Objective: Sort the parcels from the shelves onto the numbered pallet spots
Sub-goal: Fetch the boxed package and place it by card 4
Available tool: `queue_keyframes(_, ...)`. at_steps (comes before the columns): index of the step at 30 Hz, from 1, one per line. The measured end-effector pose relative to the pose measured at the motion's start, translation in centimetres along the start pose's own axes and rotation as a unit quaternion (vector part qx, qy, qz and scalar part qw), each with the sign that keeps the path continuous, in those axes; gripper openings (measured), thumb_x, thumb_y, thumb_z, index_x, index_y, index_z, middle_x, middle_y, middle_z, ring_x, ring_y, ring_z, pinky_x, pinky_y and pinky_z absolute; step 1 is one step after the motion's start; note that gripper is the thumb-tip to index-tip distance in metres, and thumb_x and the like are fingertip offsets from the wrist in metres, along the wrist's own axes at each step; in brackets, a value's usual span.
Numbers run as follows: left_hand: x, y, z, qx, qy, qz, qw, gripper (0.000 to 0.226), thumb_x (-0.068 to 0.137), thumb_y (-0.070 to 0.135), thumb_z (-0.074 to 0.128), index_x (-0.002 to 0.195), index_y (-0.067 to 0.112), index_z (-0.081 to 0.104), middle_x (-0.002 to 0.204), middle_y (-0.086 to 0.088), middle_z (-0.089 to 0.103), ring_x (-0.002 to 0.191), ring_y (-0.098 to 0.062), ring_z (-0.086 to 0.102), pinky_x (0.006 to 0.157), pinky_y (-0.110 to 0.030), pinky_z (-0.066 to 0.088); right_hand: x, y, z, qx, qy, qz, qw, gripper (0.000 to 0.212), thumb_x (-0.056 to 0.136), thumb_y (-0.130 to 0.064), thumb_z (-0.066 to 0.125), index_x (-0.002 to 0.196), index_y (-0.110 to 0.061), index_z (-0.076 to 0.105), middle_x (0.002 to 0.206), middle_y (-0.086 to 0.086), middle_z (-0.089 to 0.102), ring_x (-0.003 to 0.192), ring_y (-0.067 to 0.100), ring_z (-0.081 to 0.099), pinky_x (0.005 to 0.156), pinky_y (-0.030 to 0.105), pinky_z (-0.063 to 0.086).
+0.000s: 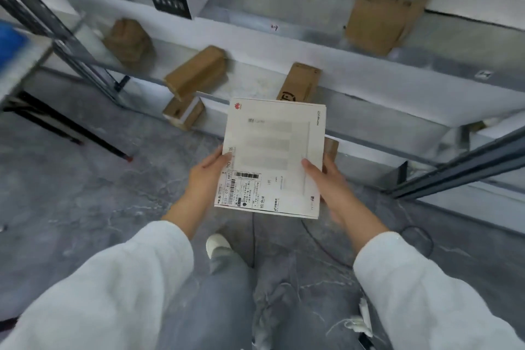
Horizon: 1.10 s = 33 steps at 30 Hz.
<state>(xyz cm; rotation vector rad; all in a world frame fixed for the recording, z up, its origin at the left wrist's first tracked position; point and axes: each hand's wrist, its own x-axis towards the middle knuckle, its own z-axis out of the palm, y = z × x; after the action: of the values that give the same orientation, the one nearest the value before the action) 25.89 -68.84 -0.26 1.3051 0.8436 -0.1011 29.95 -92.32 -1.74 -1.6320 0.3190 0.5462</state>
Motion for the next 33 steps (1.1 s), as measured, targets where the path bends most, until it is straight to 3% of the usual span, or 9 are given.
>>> queue_keyframes(4,-6.4,3.2,-0.7,-0.023,-0.019,0.065,0.997,0.032,0.089,0.023,0.066,0.118,0.038,0.067,0.110,-0.002,0.073,0.101,-0.025,0.070,0.095,-0.049,0.052,-4.9,-4.5,-0.1,0.022,0.000,-0.071,0.997,0.057,0.096,-0.031,0.058,0.147,-0.040,0.034,0.112,-0.035,0.055,0.109,0.001,0.058,0.095,0.028,0.050)
queue_keyframes(7,-10.0,4.7,-1.1,-0.051,-0.018,0.092,0.994,0.035,0.092,0.018,0.061,0.114,0.044,0.067,0.113,0.003,0.072,0.104,-0.024,0.069,0.096,-0.049,0.052,-8.0,-7.1,0.0,-0.002,-0.017,-0.125,0.992,0.062,0.093,-0.025,0.063,0.145,-0.044,0.035,0.123,-0.025,0.059,0.113,0.003,0.057,0.088,0.021,0.049)
queue_keyframes(10,-12.1,6.4,-2.5,-0.084,-0.054,0.120,0.988,0.046,0.092,0.007,0.059,0.132,0.029,0.058,0.122,-0.001,0.068,0.110,-0.026,0.066,0.100,-0.051,0.048,-10.0,-10.4,0.8,-0.028,-0.021,-0.167,0.985,0.063,0.088,-0.028,0.069,0.139,-0.048,0.040,0.125,-0.017,0.059,0.111,0.009,0.059,0.090,0.029,0.052)
queue_keyframes(14,-14.2,9.7,-6.2,-0.110,-0.039,0.164,0.979,0.053,0.090,0.000,0.061,0.135,0.027,0.055,0.126,0.000,0.066,0.113,-0.026,0.064,0.103,-0.052,0.045,-11.8,-14.7,4.2,-0.037,-0.053,-0.202,0.977,0.054,0.090,-0.026,0.068,0.130,-0.051,0.042,0.119,-0.024,0.059,0.107,0.002,0.057,0.081,0.021,0.051)
queue_keyframes(19,-16.6,13.3,-12.3,-0.138,0.011,0.216,0.967,0.050,0.091,0.001,0.059,0.134,0.027,0.057,0.123,0.004,0.067,0.112,-0.018,0.065,0.101,-0.046,0.048,-13.4,-18.3,10.9,-0.055,-0.095,-0.227,0.968,0.067,0.090,-0.029,0.067,0.144,-0.046,0.033,0.136,-0.016,0.054,0.120,0.011,0.052,0.096,0.035,0.046)
queue_keyframes(24,-17.4,16.1,-18.8,-0.125,0.048,0.241,0.961,0.051,0.093,0.006,0.058,0.135,0.035,0.054,0.123,0.010,0.067,0.111,-0.017,0.065,0.098,-0.047,0.050,-14.1,-21.4,18.1,-0.070,-0.157,-0.245,0.954,0.062,0.091,-0.032,0.066,0.140,-0.054,0.034,0.135,-0.016,0.055,0.117,0.009,0.055,0.078,0.028,0.048)
queue_keyframes(28,-17.2,18.2,-23.5,-0.159,0.093,0.240,0.953,0.050,0.093,0.011,0.060,0.133,0.039,0.054,0.120,0.011,0.068,0.108,-0.018,0.067,0.095,-0.048,0.052,-14.1,-23.8,23.7,-0.057,-0.182,-0.238,0.952,0.070,0.089,-0.028,0.069,0.145,-0.047,0.032,0.136,-0.016,0.053,0.117,0.005,0.054,0.084,0.026,0.052)
queue_keyframes(31,-16.6,19.5,-26.3,-0.183,0.112,0.250,0.944,0.048,0.093,0.013,0.060,0.133,0.039,0.055,0.117,0.013,0.069,0.104,-0.016,0.069,0.091,-0.046,0.053,-13.9,-25.6,27.6,-0.086,-0.187,-0.252,0.946,0.076,0.086,-0.035,0.071,0.146,-0.049,0.027,0.138,-0.014,0.048,0.124,0.013,0.049,0.100,0.042,0.048)
queue_keyframes(33,-16.0,20.3,-27.9,-0.191,0.126,0.259,0.938,0.048,0.093,0.014,0.061,0.134,0.038,0.054,0.115,0.016,0.070,0.102,-0.012,0.069,0.088,-0.042,0.054,-13.6,-26.6,29.9,-0.099,-0.191,-0.259,0.942,0.074,0.087,-0.034,0.070,0.146,-0.047,0.028,0.138,-0.013,0.048,0.125,0.015,0.048,0.103,0.044,0.046)
